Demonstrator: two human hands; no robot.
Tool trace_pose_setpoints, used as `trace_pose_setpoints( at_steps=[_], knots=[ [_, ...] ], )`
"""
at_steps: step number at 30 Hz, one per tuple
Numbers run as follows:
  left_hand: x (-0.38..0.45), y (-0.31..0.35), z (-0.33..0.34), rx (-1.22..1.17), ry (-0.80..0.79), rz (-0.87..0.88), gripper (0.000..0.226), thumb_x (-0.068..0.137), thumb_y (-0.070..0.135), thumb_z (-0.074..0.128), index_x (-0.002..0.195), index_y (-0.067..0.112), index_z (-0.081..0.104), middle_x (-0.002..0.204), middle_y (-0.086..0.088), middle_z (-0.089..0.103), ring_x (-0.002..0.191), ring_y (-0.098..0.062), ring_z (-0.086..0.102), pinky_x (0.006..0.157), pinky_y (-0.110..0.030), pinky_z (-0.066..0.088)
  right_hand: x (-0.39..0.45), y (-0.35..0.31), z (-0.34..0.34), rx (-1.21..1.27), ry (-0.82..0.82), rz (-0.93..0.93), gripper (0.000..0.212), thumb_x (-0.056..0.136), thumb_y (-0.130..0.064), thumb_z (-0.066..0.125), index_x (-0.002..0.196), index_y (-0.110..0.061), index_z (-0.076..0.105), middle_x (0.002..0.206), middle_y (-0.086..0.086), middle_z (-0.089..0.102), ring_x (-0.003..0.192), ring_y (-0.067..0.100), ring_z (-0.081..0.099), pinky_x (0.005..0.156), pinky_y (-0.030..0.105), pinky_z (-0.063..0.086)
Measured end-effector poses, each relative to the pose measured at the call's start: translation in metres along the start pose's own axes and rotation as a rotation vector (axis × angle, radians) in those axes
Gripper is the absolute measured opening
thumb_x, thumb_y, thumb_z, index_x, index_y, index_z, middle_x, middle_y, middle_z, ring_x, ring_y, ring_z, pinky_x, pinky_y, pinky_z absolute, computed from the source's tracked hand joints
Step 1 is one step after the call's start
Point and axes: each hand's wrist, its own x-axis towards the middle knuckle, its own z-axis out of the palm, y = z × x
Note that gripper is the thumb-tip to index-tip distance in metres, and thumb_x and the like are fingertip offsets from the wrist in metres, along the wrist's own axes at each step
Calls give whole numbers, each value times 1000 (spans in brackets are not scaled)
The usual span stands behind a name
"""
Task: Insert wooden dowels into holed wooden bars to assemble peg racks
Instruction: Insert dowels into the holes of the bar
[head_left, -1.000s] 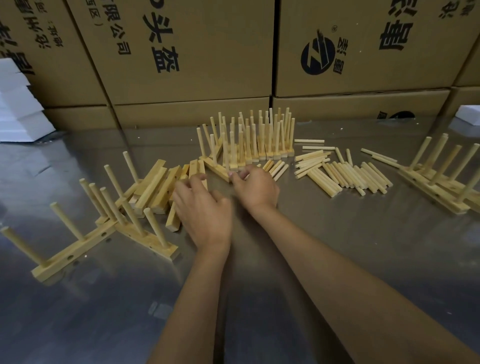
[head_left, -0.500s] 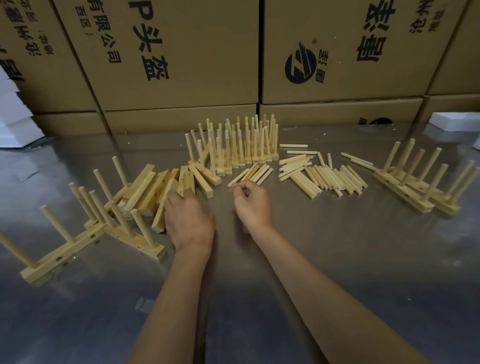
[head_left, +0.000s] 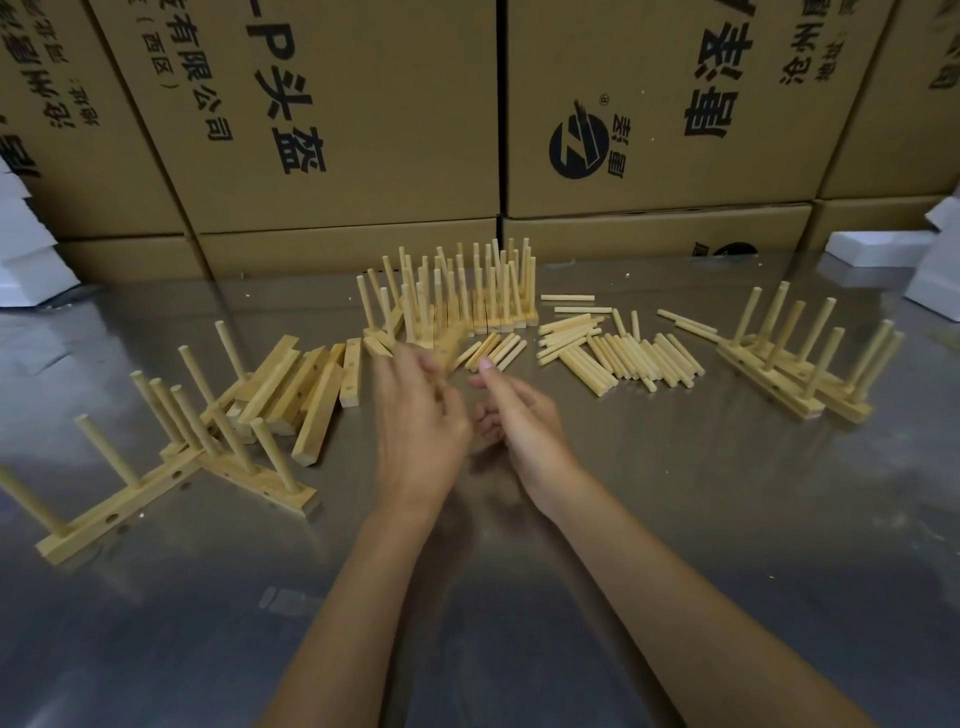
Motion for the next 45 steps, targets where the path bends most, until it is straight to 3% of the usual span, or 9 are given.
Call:
trace_pose_setpoints(
  at_steps=[5,14,18,24,29,31,35,41,45],
  knots=[
    [-10,3,16,-195,-410,-117,38,88,5,66,107,30,46,101,-2,55,83,0,54,66,-12,42,-3,-1,-30,-23,184,-118,7,91,-7,65,91,-11,71,81,4,67,71,12,60,66,20,50],
    [-10,7,16,-527,-576,-383,53,79,2,78,117,28,52,96,-7,59,70,3,64,68,-13,52,-2,1,-37,-329,241,-176,22,82,-6,72,91,-22,59,90,-1,56,76,8,56,60,9,43],
    [-6,8,21,-826,-405,-667,34,95,8,61,127,14,50,96,-16,68,83,-23,70,82,-34,58,-7,-6,-38,-104,92,-75,24,85,-2,70,105,-12,63,90,5,60,74,10,59,58,14,49],
    [-4,-2,24,-824,-305,-821,33,99,11,57,128,-4,54,97,-16,64,77,-19,61,62,-25,51,-11,-7,-33,-150,-92,-56,19,83,-8,74,101,-14,69,94,7,69,86,13,66,81,29,55],
    [0,-3,18,-898,-242,-929,18,91,17,63,106,8,63,88,-8,61,73,-17,59,67,-27,51,14,-6,-60,-952,368,-489,17,92,-22,59,105,-20,69,114,-5,66,113,12,53,96,33,39],
    [0,-3,16,-934,-279,-929,15,90,18,58,104,12,60,92,-7,58,73,-17,55,67,-28,49,27,-2,-78,-1268,477,-413,31,95,-28,51,121,-19,65,135,-1,54,129,21,38,105,43,29],
    [2,-3,16,-910,-348,-828,16,92,16,47,103,14,57,78,-5,65,65,-15,45,57,-28,40,37,1,-79,-1345,406,-208,34,96,-31,47,123,-17,61,133,3,50,130,25,35,105,47,26],
    [4,-5,17,-899,-395,-760,19,93,13,46,112,15,49,65,0,52,52,-11,41,43,-21,35,32,-1,-75,-1520,453,-336,21,92,-26,51,104,-16,66,122,4,49,119,25,39,102,44,28],
    [2,-2,17,-906,-425,-780,32,103,44,45,115,19,61,59,1,49,49,-11,47,41,-25,42,23,-3,-71,-1289,354,-450,12,95,-10,47,102,-16,56,100,2,57,100,24,52,83,34,37]
  ],
)
